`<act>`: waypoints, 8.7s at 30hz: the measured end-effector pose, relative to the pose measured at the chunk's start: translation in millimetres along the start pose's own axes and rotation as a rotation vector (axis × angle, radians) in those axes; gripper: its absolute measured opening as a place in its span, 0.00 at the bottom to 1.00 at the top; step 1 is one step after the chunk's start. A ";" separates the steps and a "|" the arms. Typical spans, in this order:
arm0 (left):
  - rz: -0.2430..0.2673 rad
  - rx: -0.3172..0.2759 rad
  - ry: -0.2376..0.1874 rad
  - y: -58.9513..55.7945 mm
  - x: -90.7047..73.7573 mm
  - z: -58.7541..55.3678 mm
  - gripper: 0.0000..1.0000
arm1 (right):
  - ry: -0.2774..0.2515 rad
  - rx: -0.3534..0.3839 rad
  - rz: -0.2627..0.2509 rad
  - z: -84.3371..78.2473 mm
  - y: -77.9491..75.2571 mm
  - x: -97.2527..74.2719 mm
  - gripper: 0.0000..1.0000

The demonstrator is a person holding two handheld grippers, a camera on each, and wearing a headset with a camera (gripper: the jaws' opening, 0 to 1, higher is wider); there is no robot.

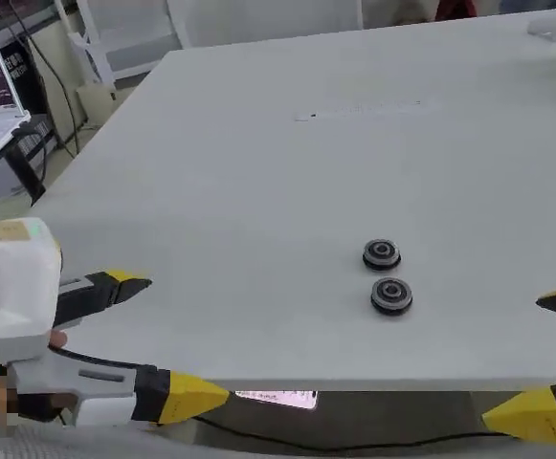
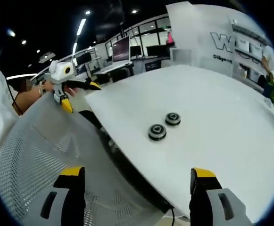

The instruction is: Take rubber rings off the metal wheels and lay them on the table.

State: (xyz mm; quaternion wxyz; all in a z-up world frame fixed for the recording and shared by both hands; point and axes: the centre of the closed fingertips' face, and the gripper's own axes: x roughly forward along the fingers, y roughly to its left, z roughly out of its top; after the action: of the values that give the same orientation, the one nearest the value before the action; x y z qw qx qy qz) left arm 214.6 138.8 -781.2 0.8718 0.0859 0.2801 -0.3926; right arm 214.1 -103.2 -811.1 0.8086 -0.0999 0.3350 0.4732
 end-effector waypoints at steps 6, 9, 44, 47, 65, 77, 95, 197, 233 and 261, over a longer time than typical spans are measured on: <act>-0.016 0.051 0.021 -1.2 0.6 4.3 0.99 | 0.007 -0.014 -0.024 -1.0 -5.7 1.5 0.90; -0.025 0.056 0.001 -1.3 1.4 13.4 0.99 | -0.009 -0.011 -0.027 3.4 -5.9 0.6 0.90; -0.026 0.100 -0.058 0.9 11.5 43.1 0.97 | -0.054 -0.005 -0.037 13.0 -18.8 4.5 0.82; -0.028 0.113 -0.052 -1.1 14.5 45.9 0.97 | -0.059 0.002 -0.030 11.2 -19.3 5.2 0.82; -0.068 0.201 -0.064 -9.9 38.7 76.6 0.93 | -0.101 -0.001 -0.006 17.8 -35.4 11.3 0.76; -0.102 0.219 -0.073 -16.7 64.1 88.5 0.89 | -0.131 -0.021 0.050 25.3 -40.3 25.1 0.69; -0.126 0.224 -0.056 -12.3 90.3 94.3 0.85 | -0.148 -0.017 0.091 29.4 -49.0 41.5 0.60; -0.297 0.265 0.016 -43.0 210.1 50.9 0.15 | -0.122 -0.303 0.244 31.5 -53.4 107.7 0.20; -0.287 0.253 0.003 -46.1 206.3 53.0 0.15 | -0.043 -0.302 0.208 24.3 -57.3 105.1 0.04; -0.294 0.266 -0.002 -45.5 206.2 53.4 0.15 | -0.045 -0.310 0.201 26.9 -59.2 104.7 0.09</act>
State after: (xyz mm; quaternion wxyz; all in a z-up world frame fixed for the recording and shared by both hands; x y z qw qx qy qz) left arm 314.0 -43.0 -848.4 0.7863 0.1581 0.2347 -0.5493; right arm 309.7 -48.8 -866.6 0.7395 -0.1791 0.2482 0.5995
